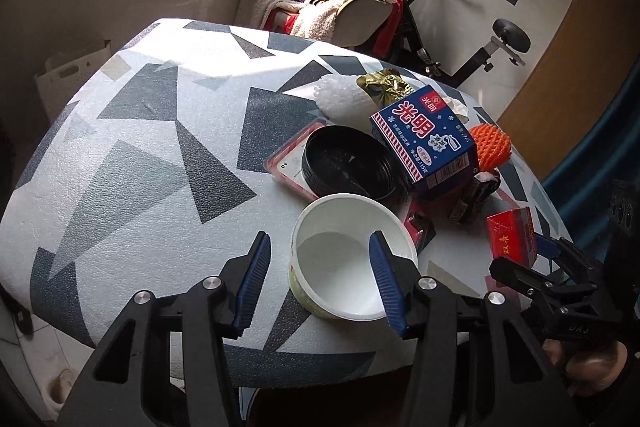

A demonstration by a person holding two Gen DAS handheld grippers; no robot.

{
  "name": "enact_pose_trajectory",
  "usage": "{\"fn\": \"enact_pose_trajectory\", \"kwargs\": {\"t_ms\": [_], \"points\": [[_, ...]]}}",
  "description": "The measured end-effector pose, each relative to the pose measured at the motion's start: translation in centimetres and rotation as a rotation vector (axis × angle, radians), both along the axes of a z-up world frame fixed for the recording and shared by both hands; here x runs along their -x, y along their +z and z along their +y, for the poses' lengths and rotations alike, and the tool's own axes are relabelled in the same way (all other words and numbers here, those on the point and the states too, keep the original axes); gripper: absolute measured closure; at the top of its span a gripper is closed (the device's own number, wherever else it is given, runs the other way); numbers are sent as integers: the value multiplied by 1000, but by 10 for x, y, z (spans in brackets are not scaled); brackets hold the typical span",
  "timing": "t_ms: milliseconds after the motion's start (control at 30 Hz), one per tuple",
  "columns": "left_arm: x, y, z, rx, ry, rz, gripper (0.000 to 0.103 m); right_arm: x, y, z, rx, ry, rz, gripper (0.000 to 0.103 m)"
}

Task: Collect trash
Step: 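Grasp the white paper cup with the left tool while the right tool grasps the red cigarette box, then lower the cup into the brown bin with the left tool while the right tool carries the cigarette box there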

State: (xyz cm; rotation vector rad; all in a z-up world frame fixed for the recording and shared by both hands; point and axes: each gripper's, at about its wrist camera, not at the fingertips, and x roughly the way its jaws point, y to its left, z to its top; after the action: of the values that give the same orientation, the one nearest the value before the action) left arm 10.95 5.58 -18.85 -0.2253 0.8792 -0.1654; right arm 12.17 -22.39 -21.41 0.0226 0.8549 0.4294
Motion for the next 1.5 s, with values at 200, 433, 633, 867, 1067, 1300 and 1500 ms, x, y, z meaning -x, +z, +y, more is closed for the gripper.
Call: {"fn": "enact_pose_trajectory", "kwargs": {"t_ms": [200,433,633,867,1067,1300,1500], "points": [[-25,-23,0,-46,-24,62,96,8,6,-6,8,0,-12,13],[15,-6,-10,-62,-127,18,96,23,15,-11,8,11,-40,13],[62,-2,-18,-60,-178,28,96,40,19,-12,1,19,-58,13],[100,-34,-35,-76,-242,105,96,63,14,-12,3,28,-47,13],[115,-60,-64,-222,-306,133,96,81,1,-10,12,37,-8,13],[116,-91,-93,-387,-395,235,96,90,-9,-8,31,49,16,13],[111,-107,-100,-433,-418,292,96,86,-15,-10,23,40,34,13]]}}
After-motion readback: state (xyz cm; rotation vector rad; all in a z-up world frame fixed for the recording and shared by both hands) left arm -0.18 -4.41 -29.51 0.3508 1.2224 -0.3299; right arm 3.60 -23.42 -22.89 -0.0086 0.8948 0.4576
